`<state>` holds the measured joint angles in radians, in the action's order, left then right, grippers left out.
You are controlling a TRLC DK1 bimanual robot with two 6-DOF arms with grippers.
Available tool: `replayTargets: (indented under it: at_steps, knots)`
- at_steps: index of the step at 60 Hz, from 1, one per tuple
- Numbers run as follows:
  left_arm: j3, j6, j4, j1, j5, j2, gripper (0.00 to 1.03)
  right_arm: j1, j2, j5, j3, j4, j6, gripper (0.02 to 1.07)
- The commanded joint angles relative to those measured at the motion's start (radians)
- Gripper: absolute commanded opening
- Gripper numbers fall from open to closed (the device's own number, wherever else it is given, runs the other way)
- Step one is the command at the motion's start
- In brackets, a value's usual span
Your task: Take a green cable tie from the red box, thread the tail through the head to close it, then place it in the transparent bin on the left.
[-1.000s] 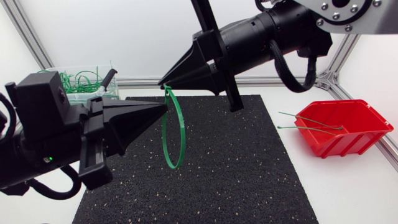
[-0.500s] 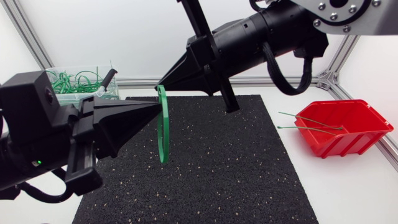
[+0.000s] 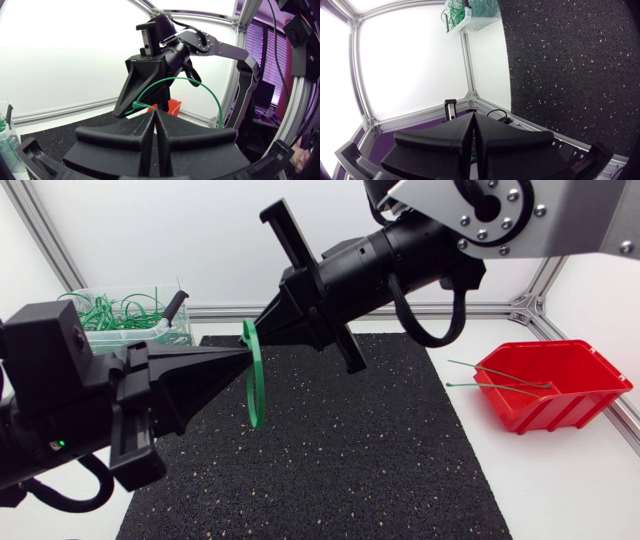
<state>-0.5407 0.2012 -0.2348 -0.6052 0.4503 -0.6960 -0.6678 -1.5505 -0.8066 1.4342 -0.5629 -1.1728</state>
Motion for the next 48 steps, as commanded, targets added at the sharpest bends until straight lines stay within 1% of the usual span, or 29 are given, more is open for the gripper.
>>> replayTargets:
  at_steps: [1, 22, 29, 30, 32, 33, 34, 36, 38, 41, 43, 46, 48]
  knots:
    - [-0.01, -0.019, -0.058, -0.016, 0.056, 0.036, 0.04, 0.016, -0.036, 0.058, -0.047, 0.018, 0.022, 0.08]
    - [-0.013, -0.019, -0.058, -0.015, 0.056, 0.024, 0.04, 0.007, -0.014, 0.067, -0.072, 0.015, 0.035, 0.08]
    - [-0.028, -0.02, -0.049, 0.004, 0.056, 0.003, 0.04, -0.018, 0.046, 0.103, -0.08, 0.012, 0.07, 0.08]
    - [-0.035, -0.02, -0.044, 0.008, 0.056, -0.002, 0.04, -0.018, 0.053, 0.104, -0.081, 0.011, 0.071, 0.1]
    - [-0.042, -0.02, -0.037, 0.021, 0.056, -0.011, 0.04, -0.021, 0.069, 0.103, -0.081, 0.004, 0.078, 0.23]
    - [-0.047, -0.02, -0.032, 0.027, 0.057, -0.014, 0.04, -0.023, 0.075, 0.096, -0.08, -0.003, 0.088, 0.33]
    - [-0.051, -0.02, -0.026, 0.033, 0.059, -0.017, 0.04, -0.024, 0.079, 0.092, -0.078, -0.014, 0.094, 0.41]
    - [-0.065, -0.031, -0.008, 0.042, 0.073, -0.033, 0.04, -0.021, 0.089, 0.081, -0.072, -0.049, 0.124, 0.63]
    - [-0.074, -0.036, 0.003, 0.044, 0.073, -0.037, 0.04, -0.016, 0.095, 0.084, -0.067, -0.071, 0.151, 0.68]
    - [-0.096, -0.042, 0.029, 0.053, 0.073, -0.046, 0.04, -0.004, 0.099, 0.103, -0.063, -0.109, 0.19, 0.68]
    - [-0.114, -0.051, 0.057, 0.067, 0.074, -0.056, 0.04, -0.003, 0.099, 0.141, -0.055, -0.15, 0.225, 0.7]
    - [-0.14, -0.059, 0.089, 0.074, 0.07, -0.068, 0.04, -0.001, 0.095, 0.175, -0.054, -0.193, 0.268, 0.82]
    - [-0.173, -0.074, 0.132, 0.082, 0.06, -0.089, 0.04, 0.004, 0.096, 0.184, -0.057, -0.218, 0.297, 0.91]
